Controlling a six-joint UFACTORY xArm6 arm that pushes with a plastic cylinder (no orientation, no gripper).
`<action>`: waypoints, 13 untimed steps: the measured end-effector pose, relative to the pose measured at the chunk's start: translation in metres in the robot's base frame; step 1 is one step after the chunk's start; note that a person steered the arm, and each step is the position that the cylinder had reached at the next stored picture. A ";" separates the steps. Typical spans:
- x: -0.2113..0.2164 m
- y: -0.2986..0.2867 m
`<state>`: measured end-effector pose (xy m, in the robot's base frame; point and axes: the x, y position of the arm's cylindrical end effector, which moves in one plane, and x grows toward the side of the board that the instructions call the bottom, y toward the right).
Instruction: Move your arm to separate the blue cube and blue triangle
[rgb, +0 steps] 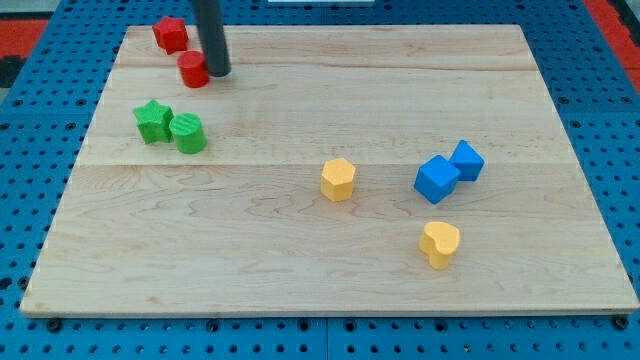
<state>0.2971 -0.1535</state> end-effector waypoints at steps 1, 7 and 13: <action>0.035 -0.011; 0.141 0.198; 0.025 0.334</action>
<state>0.3221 0.1803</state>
